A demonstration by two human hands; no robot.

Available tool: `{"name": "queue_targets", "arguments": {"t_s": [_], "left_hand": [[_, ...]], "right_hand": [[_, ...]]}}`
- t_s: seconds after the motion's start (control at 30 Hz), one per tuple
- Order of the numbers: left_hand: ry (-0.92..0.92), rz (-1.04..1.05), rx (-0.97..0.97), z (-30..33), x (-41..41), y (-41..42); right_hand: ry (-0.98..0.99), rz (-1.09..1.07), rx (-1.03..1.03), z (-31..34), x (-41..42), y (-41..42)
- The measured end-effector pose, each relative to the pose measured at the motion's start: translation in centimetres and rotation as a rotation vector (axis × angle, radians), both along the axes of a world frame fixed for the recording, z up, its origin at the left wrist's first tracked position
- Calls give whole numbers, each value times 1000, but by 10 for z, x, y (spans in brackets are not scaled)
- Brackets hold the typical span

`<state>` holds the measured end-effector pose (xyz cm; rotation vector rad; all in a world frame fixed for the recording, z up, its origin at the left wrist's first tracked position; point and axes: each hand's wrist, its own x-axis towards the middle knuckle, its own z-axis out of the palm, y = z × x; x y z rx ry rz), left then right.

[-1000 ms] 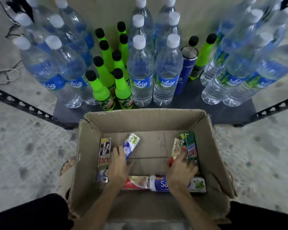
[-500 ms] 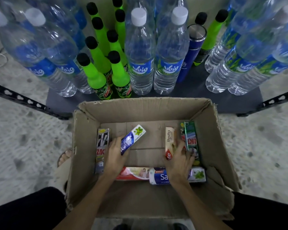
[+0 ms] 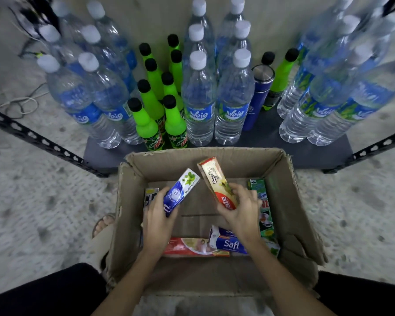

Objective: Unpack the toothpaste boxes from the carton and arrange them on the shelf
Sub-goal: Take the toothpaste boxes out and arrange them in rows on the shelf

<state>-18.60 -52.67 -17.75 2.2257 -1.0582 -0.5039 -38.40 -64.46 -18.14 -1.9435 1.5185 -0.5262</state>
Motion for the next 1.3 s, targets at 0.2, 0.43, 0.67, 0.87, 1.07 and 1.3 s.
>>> {"name": "queue_targets", "arguments": {"t_s": [0.2,0.43,0.67,0.87,1.07,1.3], "left_hand": [[-90,-41,-156,55,-1,-5],[-193,-94,-271,125,-5,7],[-301,-170,-342,218,-1,3],[-270,-323,-440,319,12,-8],[-342,-377,-571,416,16,-28],[-385,-399,-680,498,15,-58]], "right_hand": [[-20,51,-124,56,-10,-6],[-75,113,-259,138,-34,-4],[-100,236,-437,243,-63,-23],[-126,341,-557,344,-88,-49],[-188,373,-671,445,-108,-62],[-241,362,-806,531,-124,-83]]}}
